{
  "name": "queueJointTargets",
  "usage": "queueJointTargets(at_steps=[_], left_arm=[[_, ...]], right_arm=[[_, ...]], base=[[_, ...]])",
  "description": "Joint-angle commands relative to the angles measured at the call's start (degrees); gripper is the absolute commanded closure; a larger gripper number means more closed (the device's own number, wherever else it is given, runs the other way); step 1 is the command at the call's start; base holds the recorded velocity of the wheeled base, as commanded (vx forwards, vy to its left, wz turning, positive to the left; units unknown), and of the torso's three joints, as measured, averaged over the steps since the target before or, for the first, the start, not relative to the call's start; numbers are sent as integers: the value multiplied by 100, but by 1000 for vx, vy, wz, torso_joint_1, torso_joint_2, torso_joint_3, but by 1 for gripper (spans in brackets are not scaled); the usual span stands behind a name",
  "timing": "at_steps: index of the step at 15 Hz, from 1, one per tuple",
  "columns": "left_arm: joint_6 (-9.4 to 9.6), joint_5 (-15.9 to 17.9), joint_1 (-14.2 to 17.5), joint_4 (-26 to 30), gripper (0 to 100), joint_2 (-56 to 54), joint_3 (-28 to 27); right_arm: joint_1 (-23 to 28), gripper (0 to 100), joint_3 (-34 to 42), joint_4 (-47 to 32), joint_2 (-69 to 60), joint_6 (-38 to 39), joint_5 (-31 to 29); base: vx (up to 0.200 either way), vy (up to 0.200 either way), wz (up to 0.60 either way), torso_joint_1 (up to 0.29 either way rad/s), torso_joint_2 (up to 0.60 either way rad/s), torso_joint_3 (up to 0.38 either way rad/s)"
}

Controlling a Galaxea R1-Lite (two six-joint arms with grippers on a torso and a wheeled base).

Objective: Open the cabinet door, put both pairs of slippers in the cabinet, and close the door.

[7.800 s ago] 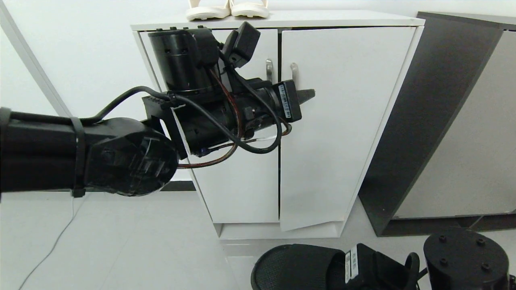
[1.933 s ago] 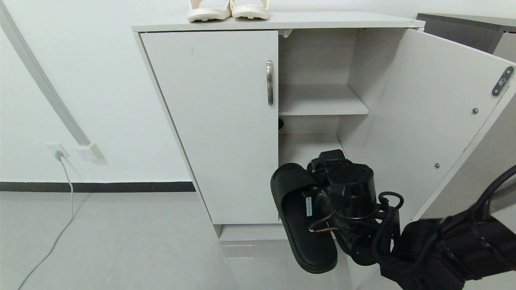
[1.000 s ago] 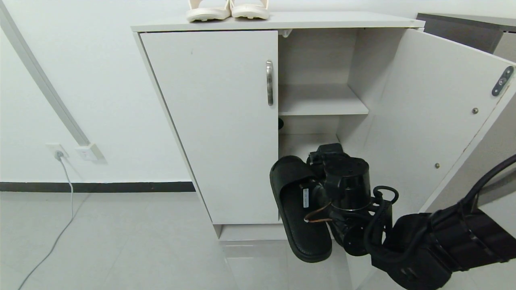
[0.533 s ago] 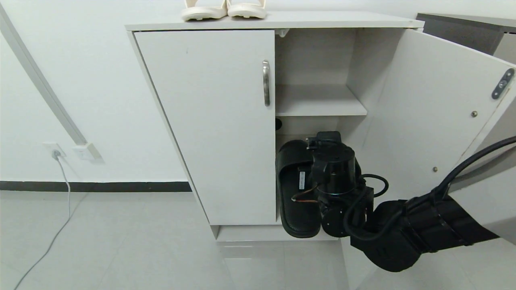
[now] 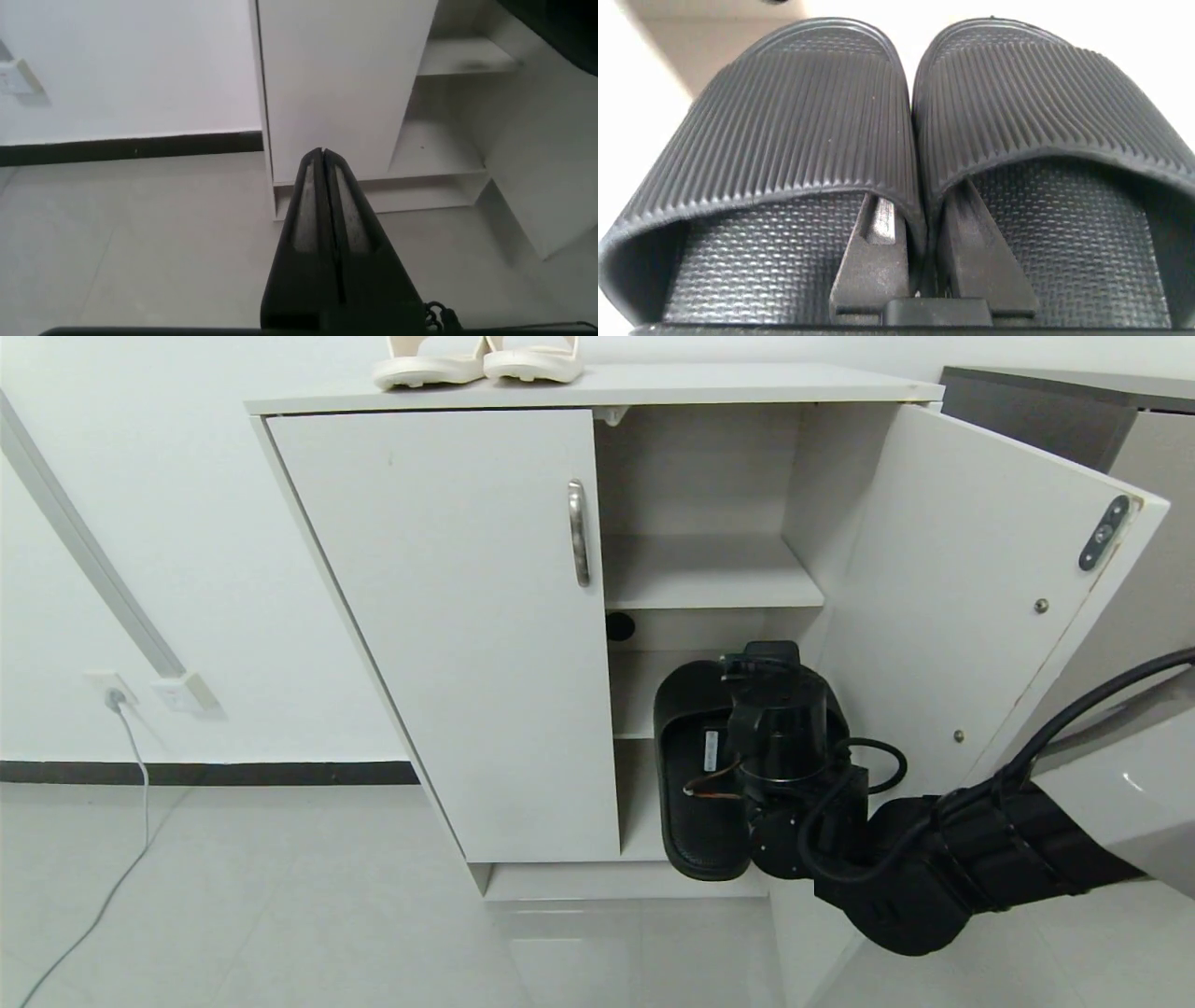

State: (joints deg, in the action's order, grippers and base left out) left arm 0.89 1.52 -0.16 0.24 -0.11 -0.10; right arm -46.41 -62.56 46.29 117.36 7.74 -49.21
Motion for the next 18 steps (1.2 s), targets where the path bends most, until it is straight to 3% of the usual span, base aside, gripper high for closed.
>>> queueJointTargets(at_steps=[1, 18], left_arm=[[-1, -3, 7, 2, 100, 20, 1], [-1, -3, 7, 2, 100, 20, 1]], right_arm=[[27, 100, 25, 12, 24, -1, 8], [624, 100, 491, 21, -99, -1, 35]], base=[[0, 0, 0, 0, 0, 0], [0, 0, 0, 0, 0, 0]])
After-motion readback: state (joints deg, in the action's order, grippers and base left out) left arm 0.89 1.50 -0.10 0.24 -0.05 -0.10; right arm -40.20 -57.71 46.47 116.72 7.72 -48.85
